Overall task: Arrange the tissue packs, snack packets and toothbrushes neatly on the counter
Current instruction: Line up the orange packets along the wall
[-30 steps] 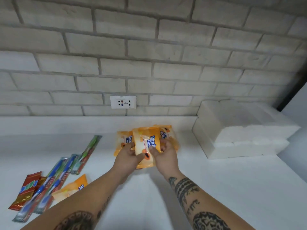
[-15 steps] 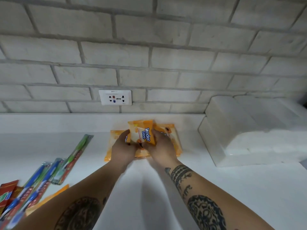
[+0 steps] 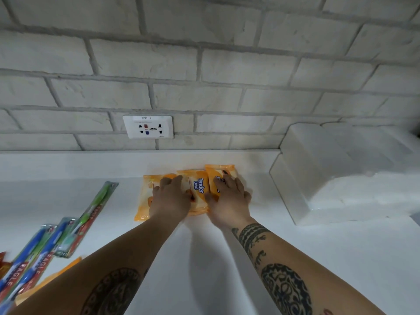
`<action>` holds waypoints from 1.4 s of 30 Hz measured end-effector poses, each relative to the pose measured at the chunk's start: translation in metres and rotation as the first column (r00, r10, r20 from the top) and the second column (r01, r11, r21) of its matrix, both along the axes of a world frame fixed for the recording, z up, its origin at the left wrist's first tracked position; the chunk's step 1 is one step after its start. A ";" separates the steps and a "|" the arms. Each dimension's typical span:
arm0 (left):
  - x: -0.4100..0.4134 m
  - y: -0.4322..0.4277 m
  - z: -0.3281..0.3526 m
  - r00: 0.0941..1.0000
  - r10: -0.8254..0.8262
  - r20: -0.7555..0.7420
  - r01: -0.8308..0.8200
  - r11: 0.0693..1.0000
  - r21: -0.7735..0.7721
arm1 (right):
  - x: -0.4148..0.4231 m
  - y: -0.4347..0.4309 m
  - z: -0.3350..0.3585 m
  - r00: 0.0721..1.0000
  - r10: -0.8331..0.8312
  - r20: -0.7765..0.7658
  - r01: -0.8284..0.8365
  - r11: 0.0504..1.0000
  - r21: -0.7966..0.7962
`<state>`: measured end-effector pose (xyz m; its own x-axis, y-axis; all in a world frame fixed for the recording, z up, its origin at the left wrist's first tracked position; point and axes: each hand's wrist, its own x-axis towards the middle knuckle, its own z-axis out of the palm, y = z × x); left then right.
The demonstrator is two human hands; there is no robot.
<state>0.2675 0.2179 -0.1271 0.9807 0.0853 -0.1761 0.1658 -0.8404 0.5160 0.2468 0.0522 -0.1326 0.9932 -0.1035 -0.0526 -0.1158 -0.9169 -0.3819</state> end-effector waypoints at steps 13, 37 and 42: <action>0.002 -0.005 -0.007 0.953 -0.302 0.022 0.276 0.895 0.350 | 0.009 0.004 0.001 0.995 0.034 -0.093 -0.045 0.993 -0.112; -0.017 0.040 0.035 0.973 -0.227 0.042 0.212 0.952 0.221 | -0.025 0.017 0.032 0.996 0.084 -0.012 -0.085 0.993 -0.081; -0.045 0.080 0.042 0.979 -0.200 0.049 0.186 0.960 0.210 | -0.056 0.045 0.043 0.991 0.104 0.081 -0.102 0.994 -0.033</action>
<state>0.2223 0.2979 -0.0855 0.9911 -0.0798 -0.1062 -0.0399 -0.9413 0.3353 0.1906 0.0974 -0.0898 0.9995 -0.0006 0.0315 0.0107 -0.9332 -0.3592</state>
